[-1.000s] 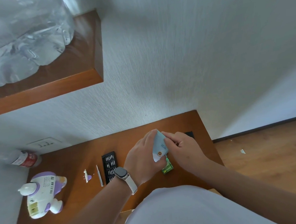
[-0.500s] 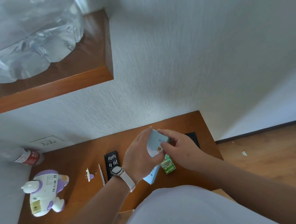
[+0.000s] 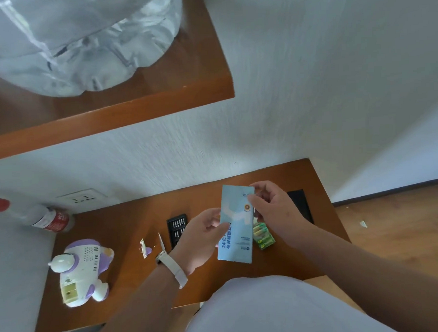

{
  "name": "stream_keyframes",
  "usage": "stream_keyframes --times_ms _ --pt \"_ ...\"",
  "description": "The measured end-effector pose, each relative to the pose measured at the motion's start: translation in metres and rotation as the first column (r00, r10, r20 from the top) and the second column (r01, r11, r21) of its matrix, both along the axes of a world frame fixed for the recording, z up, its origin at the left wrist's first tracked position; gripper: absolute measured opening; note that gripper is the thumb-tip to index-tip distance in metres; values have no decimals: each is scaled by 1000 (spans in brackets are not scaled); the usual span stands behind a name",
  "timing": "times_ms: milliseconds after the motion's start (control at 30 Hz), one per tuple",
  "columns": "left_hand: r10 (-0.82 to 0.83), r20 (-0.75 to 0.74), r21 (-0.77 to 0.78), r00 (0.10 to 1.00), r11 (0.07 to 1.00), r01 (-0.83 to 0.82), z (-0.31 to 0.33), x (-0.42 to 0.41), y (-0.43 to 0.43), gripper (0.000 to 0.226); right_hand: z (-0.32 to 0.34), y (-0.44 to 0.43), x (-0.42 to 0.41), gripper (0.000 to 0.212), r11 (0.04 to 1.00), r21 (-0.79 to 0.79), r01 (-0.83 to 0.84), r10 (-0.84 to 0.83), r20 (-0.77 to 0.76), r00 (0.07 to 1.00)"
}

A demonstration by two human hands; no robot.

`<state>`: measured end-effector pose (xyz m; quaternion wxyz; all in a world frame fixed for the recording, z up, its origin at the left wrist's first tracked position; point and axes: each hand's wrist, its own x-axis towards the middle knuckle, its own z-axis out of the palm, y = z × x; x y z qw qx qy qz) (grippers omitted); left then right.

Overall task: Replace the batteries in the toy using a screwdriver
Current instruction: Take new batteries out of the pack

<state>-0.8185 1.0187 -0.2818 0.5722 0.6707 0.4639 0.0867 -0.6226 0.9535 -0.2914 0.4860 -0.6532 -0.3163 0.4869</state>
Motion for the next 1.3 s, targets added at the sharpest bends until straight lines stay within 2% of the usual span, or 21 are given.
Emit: stream_keyframes --times_ms 167,300,500,633,733,933,1100,1300 --pt "151 36 -110 988 983 -147 -10 -15 2 13 -13 -1 -29 16 992 -119 -51 51 -2 999" --pt "294 57 -220 954 936 -276 -17 -25 4 20 -26 -8 -50 22 978 -169 -120 127 33 991" --pt "346 77 -311 935 899 -308 -34 -39 5 31 -36 -13 -71 37 965 -229 -124 160 145 976" --pt "349 39 -350 936 883 -314 -50 -42 2 43 -48 -15 -78 40 954 -273 -127 186 201 962" --pt "348 -5 -343 938 880 -328 -63 -42 2 53 -59 -15 -82 44 943 -299 -145 222 241 945" --pt "336 -84 -335 938 877 -344 -89 -36 0 52 -80 -17 -84 46 917 -361 -168 274 265 924" --pt "205 -247 -193 947 947 -256 -108 -32 -4 54 -97 -15 -81 46 901 -394 -181 304 277 912" --pt "188 -341 -55 921 974 -219 -123 -23 -6 42 -117 -6 -80 36 895 -395 -207 332 281 900"
